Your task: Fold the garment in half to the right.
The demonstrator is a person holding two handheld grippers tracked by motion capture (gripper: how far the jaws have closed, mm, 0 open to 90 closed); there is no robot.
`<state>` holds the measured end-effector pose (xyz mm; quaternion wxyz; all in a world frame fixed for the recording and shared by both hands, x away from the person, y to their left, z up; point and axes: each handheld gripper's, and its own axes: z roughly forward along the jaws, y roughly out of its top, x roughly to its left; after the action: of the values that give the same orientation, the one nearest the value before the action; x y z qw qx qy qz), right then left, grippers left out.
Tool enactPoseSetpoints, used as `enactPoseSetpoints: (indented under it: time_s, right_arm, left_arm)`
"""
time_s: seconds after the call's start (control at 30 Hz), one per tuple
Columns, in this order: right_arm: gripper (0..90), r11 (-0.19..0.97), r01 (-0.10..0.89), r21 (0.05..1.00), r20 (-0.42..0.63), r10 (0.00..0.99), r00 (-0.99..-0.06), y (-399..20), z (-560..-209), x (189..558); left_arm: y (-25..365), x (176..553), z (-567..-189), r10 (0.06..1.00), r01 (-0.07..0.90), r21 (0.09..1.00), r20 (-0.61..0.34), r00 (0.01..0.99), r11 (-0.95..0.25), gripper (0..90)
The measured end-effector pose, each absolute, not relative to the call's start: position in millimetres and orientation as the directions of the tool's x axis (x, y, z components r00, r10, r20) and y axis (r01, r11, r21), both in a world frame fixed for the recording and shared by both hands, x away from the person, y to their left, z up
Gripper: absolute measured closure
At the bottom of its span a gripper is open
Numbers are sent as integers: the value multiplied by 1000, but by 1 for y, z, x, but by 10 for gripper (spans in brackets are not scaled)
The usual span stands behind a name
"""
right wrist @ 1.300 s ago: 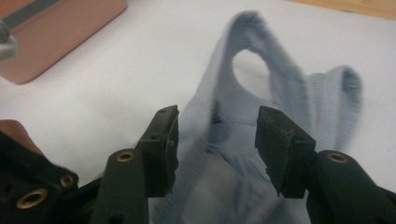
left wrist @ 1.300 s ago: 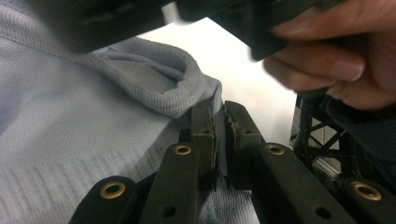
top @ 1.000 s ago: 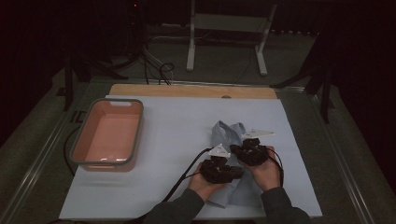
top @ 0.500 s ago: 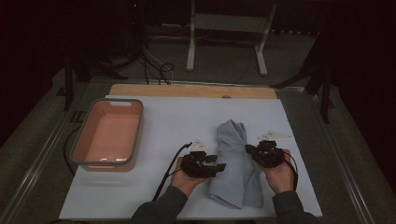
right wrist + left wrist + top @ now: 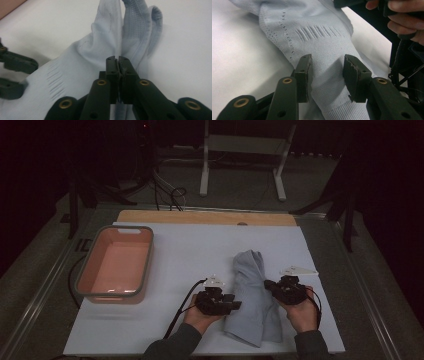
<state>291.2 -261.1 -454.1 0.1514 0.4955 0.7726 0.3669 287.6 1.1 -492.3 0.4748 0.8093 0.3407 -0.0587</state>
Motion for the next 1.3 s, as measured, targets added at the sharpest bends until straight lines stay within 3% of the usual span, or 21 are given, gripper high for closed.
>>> enactPoseSetpoints:
  time_s: [0.03,0.07,0.1,0.23,0.33,0.43,0.77,1.1,1.13,1.17,1.2,1.3]
  right_arm:
    - [764,241,652,719,141,868,-477,-262,-455,289]
    - [764,241,652,719,141,868,-477,-262,-455,289]
    - [661,242,657,714,151,863,-482,-262,-457,285]
    - [581,249,672,698,168,855,-491,-265,-461,279]
    - [642,243,698,673,194,853,-484,-271,-467,275]
    - [881,237,712,661,210,852,-479,-275,-469,273]
    - [893,216,634,742,146,871,-468,-279,-443,269]
    - [887,219,671,709,91,914,-395,-295,-455,269]
    - [873,215,672,708,97,914,-395,-295,-456,269]
    - [768,206,672,711,108,913,-394,-296,-457,269]
    - [717,203,676,709,108,915,-388,-296,-457,269]
    - [620,194,688,700,120,917,-380,-298,-462,270]
  left_arm:
    - [1,288,-493,494,608,727,-420,761,-318,613]
    - [1,288,-493,494,608,727,-420,761,-318,615]
    - [0,288,-493,494,611,727,-425,759,-313,616]
    - [0,288,-492,495,611,729,-425,758,-310,615]
    - [1,288,-492,495,610,729,-424,758,-310,615]
    - [1,288,-492,493,609,733,-426,759,-303,614]
    - [-13,286,-487,469,592,741,-421,776,-316,616]
    - [-38,286,-489,456,571,742,-397,796,-351,633]
    - [-40,286,-490,465,578,739,-401,790,-345,638]
    - [-41,286,-490,465,577,737,-397,792,-353,642]
    - [-41,286,-491,469,579,735,-396,789,-354,643]
    - [-41,287,-492,470,579,734,-394,790,-356,644]
